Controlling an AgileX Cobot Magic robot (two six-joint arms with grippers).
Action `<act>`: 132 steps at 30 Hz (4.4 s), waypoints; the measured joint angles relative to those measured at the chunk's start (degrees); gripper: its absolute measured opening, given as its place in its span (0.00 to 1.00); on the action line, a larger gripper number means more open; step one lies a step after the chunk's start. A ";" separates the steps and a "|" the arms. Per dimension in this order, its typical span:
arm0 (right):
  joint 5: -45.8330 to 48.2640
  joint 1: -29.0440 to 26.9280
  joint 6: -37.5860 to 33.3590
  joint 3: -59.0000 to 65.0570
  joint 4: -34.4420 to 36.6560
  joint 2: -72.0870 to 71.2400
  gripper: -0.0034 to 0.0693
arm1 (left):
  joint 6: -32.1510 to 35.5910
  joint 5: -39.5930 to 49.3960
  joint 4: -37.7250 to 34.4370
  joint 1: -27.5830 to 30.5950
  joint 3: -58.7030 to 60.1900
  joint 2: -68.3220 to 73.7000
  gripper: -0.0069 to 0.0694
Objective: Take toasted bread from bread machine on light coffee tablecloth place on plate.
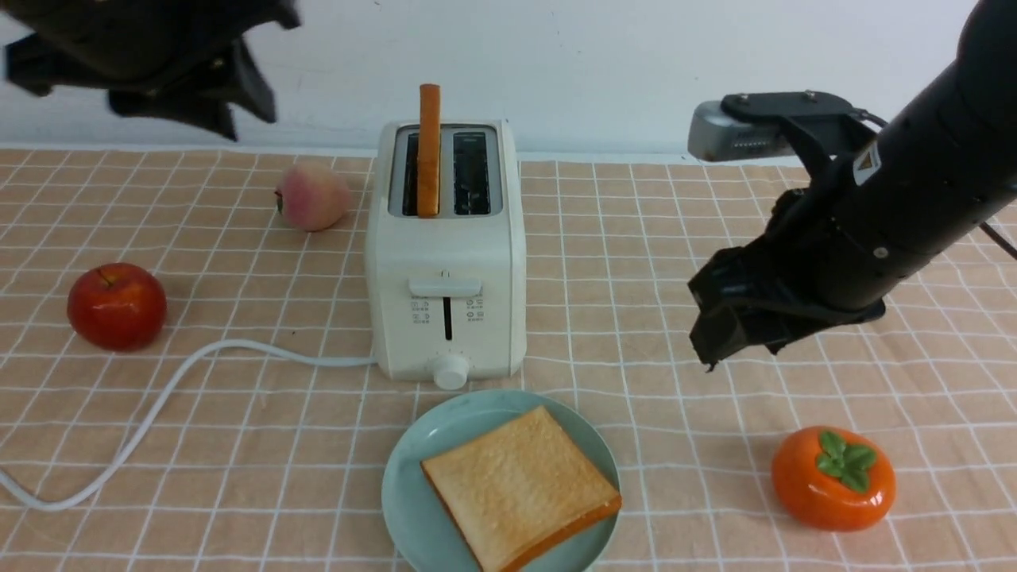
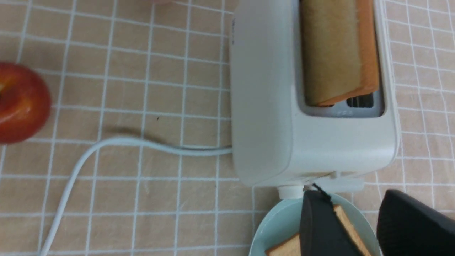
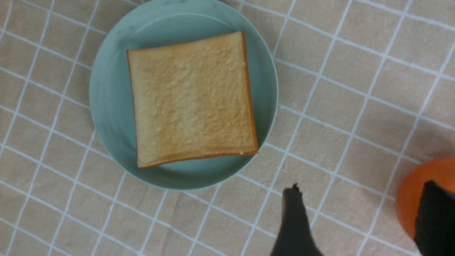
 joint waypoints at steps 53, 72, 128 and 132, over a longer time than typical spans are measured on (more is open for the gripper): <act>1.56 0.00 -1.07 0.00 0.81 -0.13 0.65 | 36.05 -15.63 -37.43 -4.83 36.03 -25.21 0.22; 1.68 0.00 -1.07 0.00 0.81 -0.13 0.65 | 71.56 -34.62 -66.86 -4.83 50.54 3.72 0.37; -57.36 -21.51 3.40 68.34 -4.14 -59.77 0.03 | 4.78 -9.69 -0.15 5.45 69.13 -68.29 0.07; -57.59 -21.22 3.40 69.17 -4.14 -59.97 0.03 | 4.78 -9.69 -0.27 5.45 69.13 -68.29 0.07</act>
